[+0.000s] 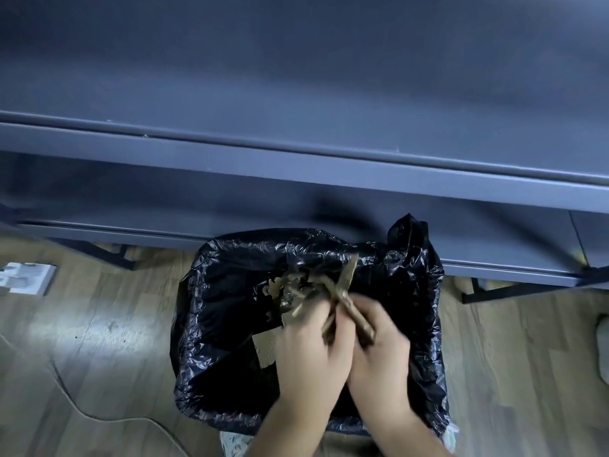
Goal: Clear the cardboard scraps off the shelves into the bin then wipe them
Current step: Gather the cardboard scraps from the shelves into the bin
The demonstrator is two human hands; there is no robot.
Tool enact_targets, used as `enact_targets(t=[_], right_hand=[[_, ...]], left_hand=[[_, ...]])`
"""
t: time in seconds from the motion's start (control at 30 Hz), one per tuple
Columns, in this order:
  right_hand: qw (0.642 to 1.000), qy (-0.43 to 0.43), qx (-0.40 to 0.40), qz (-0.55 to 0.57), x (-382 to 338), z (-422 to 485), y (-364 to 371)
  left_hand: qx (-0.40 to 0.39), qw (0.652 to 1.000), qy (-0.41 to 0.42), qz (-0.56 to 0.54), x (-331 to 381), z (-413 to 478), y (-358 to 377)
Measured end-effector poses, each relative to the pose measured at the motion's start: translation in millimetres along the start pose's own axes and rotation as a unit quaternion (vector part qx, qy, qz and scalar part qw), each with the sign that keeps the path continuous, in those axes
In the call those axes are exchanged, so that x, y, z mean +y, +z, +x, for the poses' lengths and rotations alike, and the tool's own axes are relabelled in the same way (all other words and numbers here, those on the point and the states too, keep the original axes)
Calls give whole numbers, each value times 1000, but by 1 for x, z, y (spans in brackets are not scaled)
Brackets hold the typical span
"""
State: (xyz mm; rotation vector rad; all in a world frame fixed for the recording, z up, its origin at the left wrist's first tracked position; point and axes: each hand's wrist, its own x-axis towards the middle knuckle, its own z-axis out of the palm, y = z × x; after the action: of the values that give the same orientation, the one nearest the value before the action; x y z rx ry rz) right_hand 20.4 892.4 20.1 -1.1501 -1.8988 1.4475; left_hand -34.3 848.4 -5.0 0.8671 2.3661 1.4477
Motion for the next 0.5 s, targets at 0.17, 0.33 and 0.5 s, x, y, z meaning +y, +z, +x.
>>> enact_targets(t=[0.17, 0.33, 0.5], right_hand=[[973, 101, -143, -152, 55, -12, 0], [935, 158, -204, -242, 71, -4, 2], [937, 137, -202, -249, 70, 1, 3]], left_hand=[[-116, 981, -150, 29, -41, -33, 13], [-200, 949, -208, 130, -53, -29, 16], [-183, 958, -195, 98, -60, -26, 13]])
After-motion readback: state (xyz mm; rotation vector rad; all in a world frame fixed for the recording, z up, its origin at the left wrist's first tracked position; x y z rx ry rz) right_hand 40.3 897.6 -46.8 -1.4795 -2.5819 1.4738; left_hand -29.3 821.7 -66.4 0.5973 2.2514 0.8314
